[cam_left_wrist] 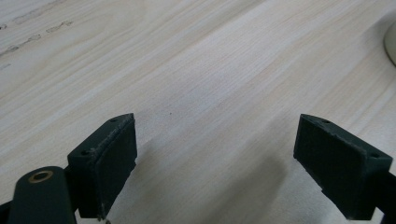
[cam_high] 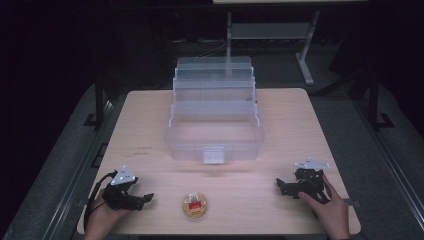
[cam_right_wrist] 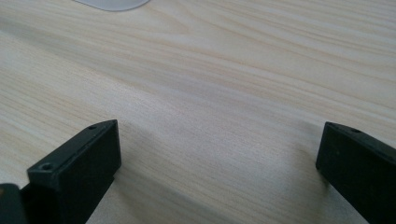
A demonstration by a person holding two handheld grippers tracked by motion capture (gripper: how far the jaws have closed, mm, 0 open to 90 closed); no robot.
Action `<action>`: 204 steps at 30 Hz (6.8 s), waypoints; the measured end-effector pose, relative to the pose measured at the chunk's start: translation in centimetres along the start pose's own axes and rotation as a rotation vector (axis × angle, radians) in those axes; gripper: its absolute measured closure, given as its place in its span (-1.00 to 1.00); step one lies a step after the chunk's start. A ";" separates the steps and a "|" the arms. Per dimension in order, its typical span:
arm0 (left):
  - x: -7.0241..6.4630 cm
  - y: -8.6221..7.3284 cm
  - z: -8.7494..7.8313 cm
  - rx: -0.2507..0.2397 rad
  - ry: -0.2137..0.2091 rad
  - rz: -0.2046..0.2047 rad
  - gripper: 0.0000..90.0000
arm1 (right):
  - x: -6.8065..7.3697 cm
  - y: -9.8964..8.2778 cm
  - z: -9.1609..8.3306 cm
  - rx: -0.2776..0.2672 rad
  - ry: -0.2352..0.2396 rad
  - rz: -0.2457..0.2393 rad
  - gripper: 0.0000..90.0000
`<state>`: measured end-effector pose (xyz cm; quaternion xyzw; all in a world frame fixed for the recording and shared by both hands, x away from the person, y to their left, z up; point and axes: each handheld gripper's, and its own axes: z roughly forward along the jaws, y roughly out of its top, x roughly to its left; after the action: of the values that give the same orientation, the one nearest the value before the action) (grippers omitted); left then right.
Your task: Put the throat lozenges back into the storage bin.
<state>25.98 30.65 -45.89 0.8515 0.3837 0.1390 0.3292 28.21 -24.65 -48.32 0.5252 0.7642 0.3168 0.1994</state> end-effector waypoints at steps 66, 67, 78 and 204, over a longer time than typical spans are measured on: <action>-3.4 5.5 -2.1 0.137 -0.146 0.127 -0.70 | 0.0 0.0 0.0 -0.002 0.000 0.000 -1.00; -3.4 5.6 -2.1 0.136 -0.149 0.130 -0.70 | 0.0 0.0 0.0 -0.002 0.000 0.000 -1.00; -4.4 6.5 -1.8 0.150 -0.179 0.163 -0.70 | 0.0 0.0 0.0 -0.002 0.000 0.000 -1.00; -14.0 10.4 7.1 0.413 -0.279 0.525 -0.70 | 0.0 0.0 0.0 -0.002 0.000 0.000 -1.00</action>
<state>25.98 11.89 -43.97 0.9803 0.1233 0.0209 0.1527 28.21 -24.65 -48.34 0.5251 0.7638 0.3178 0.1998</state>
